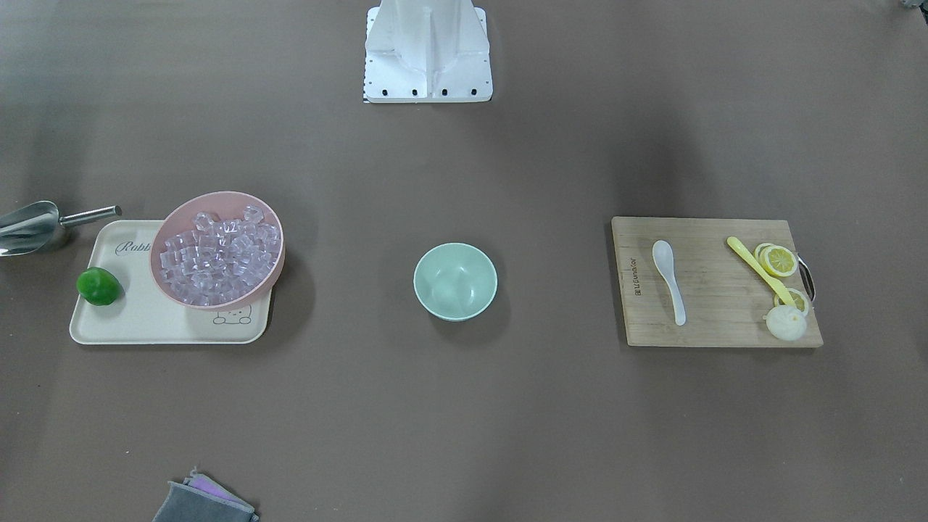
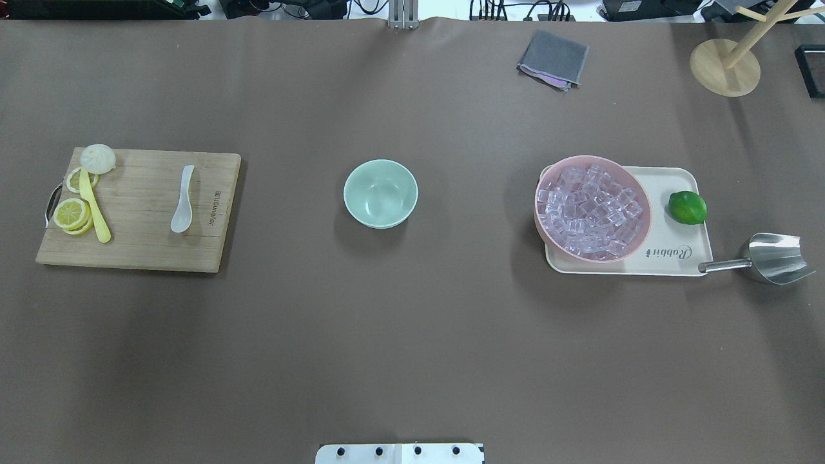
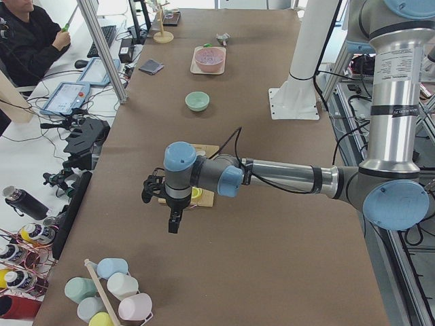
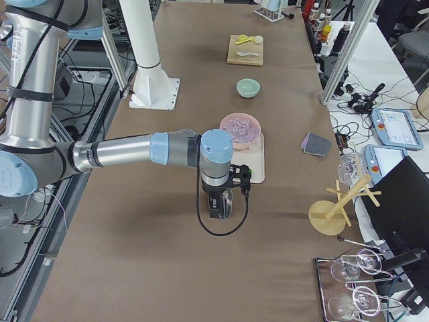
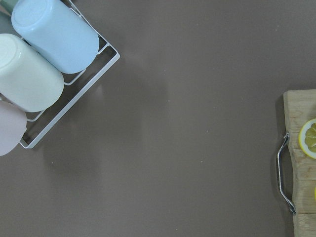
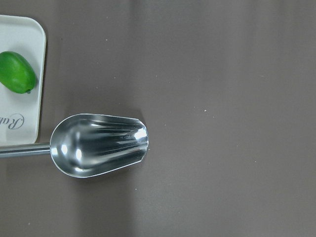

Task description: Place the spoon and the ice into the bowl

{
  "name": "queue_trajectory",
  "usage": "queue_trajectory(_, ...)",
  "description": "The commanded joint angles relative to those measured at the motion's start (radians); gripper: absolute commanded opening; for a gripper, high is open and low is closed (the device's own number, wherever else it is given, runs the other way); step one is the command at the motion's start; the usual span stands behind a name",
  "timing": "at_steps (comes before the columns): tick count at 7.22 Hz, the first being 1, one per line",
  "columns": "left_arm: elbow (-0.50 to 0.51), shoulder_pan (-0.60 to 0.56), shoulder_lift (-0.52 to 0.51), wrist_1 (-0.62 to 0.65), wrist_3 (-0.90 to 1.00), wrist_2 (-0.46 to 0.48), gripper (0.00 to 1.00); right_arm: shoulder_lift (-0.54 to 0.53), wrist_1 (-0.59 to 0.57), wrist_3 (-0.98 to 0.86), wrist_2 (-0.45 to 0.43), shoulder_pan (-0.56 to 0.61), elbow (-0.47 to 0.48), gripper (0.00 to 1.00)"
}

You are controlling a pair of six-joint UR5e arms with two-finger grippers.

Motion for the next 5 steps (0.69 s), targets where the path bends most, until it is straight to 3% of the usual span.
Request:
queue_trajectory(1, -0.005, -0.001, 0.002, -0.001, 0.0, -0.001, 0.98, -0.002, -0.002, 0.0, -0.001, -0.002, -0.002, 1.0)
queue_trajectory(5, -0.007, 0.001, 0.001, -0.001, -0.002, -0.001, 0.98, -0.002, 0.0, 0.0, 0.001, -0.002, -0.008, 1.0)
